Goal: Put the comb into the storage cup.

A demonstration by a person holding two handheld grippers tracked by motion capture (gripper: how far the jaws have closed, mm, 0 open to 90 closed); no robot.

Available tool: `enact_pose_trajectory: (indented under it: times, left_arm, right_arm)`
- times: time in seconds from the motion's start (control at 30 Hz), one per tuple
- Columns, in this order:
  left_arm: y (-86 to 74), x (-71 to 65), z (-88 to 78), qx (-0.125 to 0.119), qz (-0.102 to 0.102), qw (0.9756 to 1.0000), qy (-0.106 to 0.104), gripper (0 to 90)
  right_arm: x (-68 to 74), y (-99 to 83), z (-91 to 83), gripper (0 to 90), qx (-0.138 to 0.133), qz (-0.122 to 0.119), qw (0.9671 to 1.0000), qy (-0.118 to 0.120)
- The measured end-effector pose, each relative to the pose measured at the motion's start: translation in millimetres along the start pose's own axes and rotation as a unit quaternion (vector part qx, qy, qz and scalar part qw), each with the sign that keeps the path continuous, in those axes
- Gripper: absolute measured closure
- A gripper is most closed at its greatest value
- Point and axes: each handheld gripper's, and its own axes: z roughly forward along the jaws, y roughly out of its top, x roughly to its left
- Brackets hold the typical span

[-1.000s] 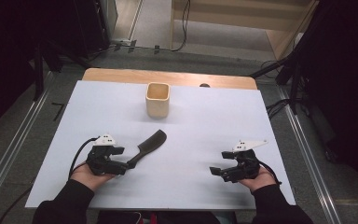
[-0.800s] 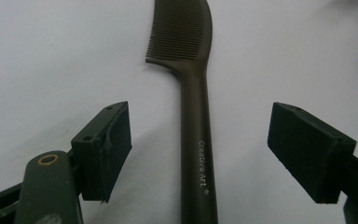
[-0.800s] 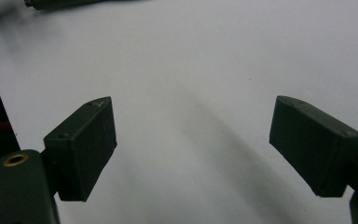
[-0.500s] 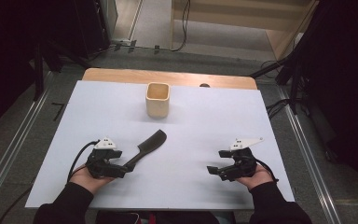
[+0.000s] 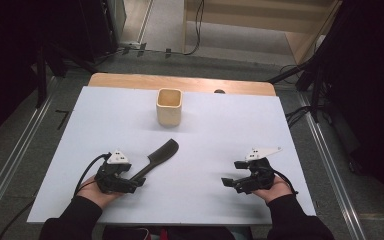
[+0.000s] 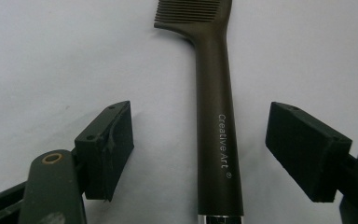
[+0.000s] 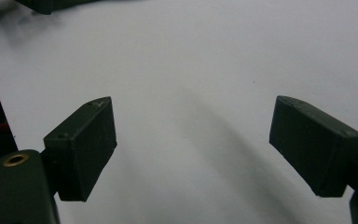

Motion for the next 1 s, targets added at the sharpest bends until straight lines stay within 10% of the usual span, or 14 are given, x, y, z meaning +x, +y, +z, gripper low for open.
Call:
enact_pose_trajectory:
  times: [0.23, 1.0]
  left_arm:
    - [-3.2, -9.2, 2.1, 0.002, 0.041, 0.9982, 0.043, 28.6]
    - [-0.5, -9.6, -1.8, 0.010, 0.012, 0.9995, 0.027, 72.0]
  right_arm:
    - [-0.3, -0.3, 0.4, 13.2, 0.000, 0.002, 1.0000, -0.001]
    - [0.0, -0.4, 3.1, 13.2, 0.008, -0.002, 1.0000, -0.003]
